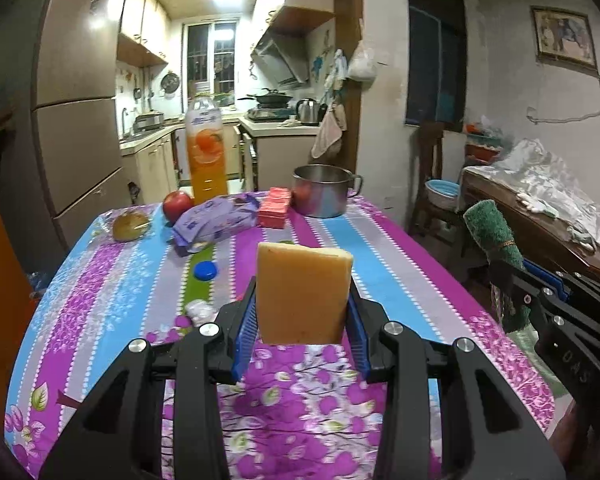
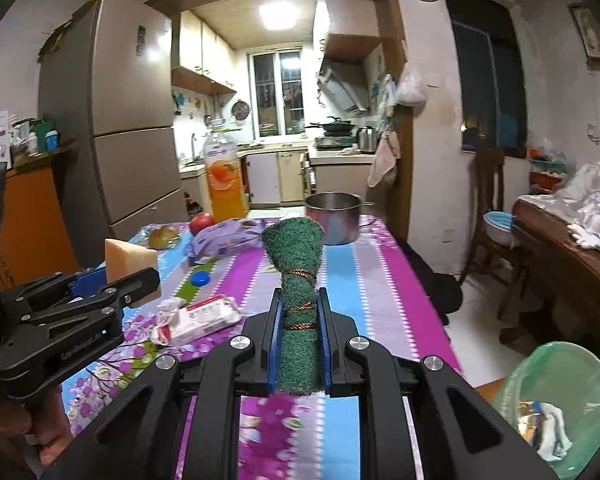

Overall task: Collect trash
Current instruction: 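Carry the yellow sponge and green rolled cloth in both grippers over the green basin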

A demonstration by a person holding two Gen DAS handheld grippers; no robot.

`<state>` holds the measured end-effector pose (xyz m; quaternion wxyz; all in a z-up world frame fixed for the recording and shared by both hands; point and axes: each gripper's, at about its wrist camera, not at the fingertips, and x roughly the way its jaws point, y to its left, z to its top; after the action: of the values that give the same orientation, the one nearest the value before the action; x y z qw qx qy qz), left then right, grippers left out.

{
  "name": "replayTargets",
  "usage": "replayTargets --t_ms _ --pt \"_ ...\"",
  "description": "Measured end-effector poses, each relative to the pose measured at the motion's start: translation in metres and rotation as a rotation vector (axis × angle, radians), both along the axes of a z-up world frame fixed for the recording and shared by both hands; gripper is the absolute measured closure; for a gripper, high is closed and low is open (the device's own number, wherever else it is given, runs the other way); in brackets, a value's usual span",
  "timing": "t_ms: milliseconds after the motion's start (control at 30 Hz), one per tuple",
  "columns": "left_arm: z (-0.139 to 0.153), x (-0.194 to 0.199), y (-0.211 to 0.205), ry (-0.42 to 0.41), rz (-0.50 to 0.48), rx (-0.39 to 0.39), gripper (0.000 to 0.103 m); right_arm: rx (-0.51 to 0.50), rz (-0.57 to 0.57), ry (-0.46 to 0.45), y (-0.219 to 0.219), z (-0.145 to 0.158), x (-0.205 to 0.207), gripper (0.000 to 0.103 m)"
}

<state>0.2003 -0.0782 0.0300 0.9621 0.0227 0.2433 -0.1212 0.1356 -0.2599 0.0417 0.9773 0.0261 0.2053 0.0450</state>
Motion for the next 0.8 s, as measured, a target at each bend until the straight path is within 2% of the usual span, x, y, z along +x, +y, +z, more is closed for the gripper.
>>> replayTargets --t_ms 367,800 --pt "-0.004 -0.004 -0.077 0.021 -0.131 0.023 0.066 -0.008 -0.121 0.010 -0.080 0.009 -0.027 0.087" --pt "-0.016 -0.018 -0.176 0.042 -0.287 0.057 0.066 0.011 -0.267 0.041 -0.175 -0.001 -0.059 0.087"
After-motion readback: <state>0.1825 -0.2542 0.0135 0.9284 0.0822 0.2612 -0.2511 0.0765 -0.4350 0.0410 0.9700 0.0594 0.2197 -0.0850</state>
